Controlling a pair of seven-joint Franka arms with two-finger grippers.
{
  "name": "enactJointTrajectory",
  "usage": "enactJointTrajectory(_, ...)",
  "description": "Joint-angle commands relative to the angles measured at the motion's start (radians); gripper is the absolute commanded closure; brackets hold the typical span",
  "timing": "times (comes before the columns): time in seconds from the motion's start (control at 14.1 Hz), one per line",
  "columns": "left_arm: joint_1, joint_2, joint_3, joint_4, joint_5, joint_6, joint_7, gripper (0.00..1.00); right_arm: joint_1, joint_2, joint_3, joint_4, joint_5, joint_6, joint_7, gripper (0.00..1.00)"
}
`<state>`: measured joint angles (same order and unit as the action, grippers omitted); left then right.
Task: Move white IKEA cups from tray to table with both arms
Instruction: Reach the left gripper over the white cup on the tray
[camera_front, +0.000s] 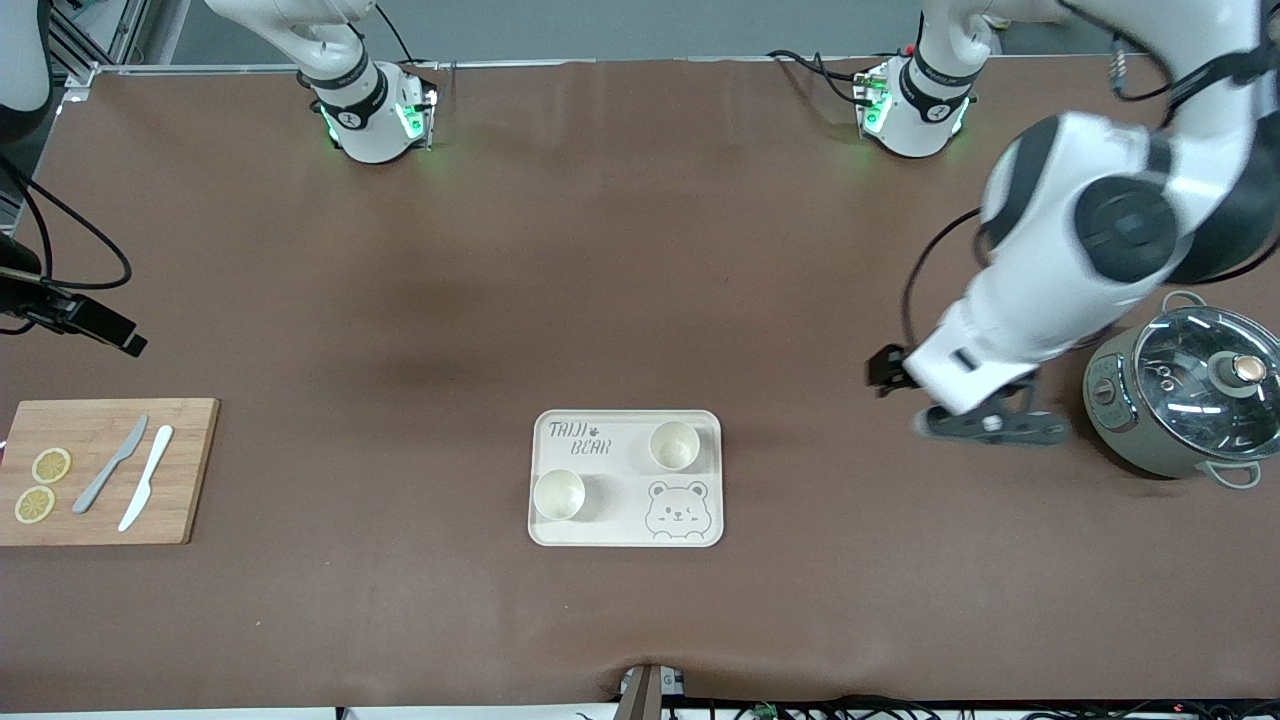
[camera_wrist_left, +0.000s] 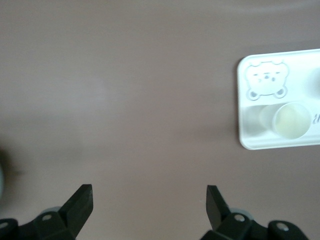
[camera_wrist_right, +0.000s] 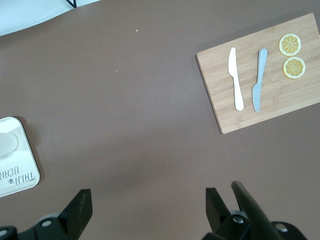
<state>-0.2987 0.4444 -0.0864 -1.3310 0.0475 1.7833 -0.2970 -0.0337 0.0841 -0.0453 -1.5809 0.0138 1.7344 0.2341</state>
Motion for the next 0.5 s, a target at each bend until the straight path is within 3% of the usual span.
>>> enactJointTrajectory(0.0,-0.089,0.152,0.031,0.128,-0.006,0.045,-0.097,0.00,-0.018,-0.001,0.019,-0.002,-0.017,0.008,0.007,0.00)
enactJointTrajectory(0.43,-0.166,0.261,0.027,0.138,-0.008,0.169,-0.185,0.00,-0.018,0.000,0.019,-0.004,-0.017,0.008,0.007,0.00)
